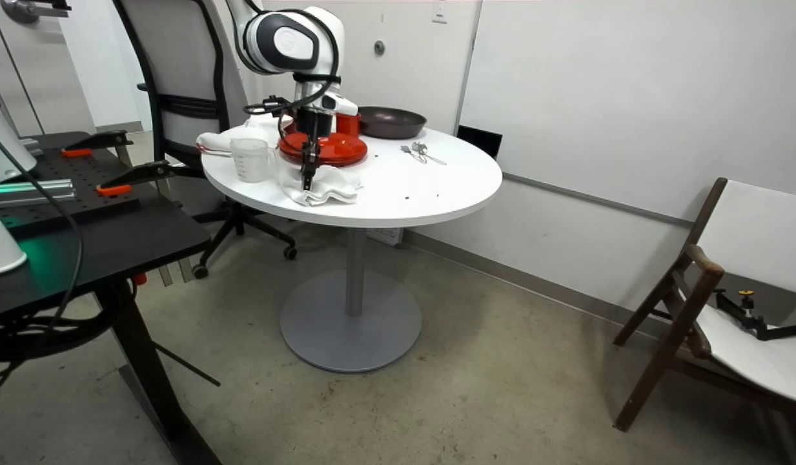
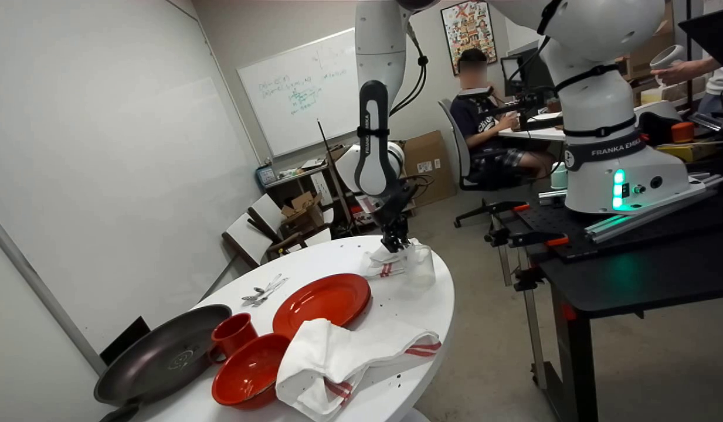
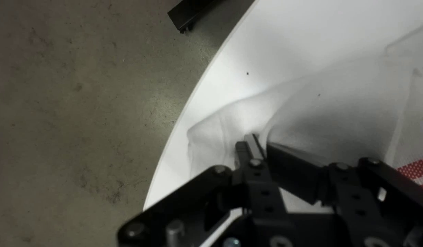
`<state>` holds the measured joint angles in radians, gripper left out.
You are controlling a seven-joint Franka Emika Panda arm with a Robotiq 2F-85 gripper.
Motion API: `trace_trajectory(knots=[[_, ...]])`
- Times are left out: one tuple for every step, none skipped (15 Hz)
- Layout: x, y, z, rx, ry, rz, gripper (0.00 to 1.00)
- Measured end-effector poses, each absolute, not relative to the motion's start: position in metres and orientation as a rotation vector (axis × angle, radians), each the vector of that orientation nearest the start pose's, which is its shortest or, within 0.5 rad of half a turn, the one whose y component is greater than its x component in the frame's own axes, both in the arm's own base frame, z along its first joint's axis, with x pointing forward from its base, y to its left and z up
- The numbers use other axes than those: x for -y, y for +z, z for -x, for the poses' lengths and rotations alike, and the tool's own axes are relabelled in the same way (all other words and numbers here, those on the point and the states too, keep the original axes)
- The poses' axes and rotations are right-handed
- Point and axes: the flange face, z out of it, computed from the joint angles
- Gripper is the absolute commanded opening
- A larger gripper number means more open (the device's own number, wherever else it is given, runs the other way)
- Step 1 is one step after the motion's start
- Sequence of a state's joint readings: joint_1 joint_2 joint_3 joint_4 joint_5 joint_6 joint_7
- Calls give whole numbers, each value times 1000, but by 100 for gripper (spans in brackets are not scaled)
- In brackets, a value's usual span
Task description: Use the towel on the right to wipe the countertop
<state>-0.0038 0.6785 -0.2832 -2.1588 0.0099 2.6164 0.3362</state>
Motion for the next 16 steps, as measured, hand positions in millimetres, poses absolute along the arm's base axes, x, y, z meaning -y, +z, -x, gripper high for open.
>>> trace_trajectory(knots=[[161, 77, -498, -959, 321, 3165, 1], [161, 77, -497, -960, 323, 3165, 1], [162, 78, -497, -962, 322, 3165, 1], [163, 79, -497, -968, 319, 3165, 1], [166, 81, -497, -978, 312, 3164, 1], [170, 84, -499, -994, 301, 3163, 1], [175, 88, -501, -1013, 284, 3163, 1], [181, 92, -504, -1037, 263, 3162, 1], [189, 98, -507, -1062, 240, 3161, 1], [196, 103, -510, -1088, 216, 3160, 1], [203, 108, -514, -1112, 193, 3159, 1], [208, 112, -517, -1132, 173, 3158, 1], [213, 115, -520, -1146, 157, 3157, 1], [215, 118, -522, -1156, 142, 3156, 1], [217, 121, -525, -1163, 130, 3154, 1], [217, 123, -528, -1169, 117, 3151, 1]])
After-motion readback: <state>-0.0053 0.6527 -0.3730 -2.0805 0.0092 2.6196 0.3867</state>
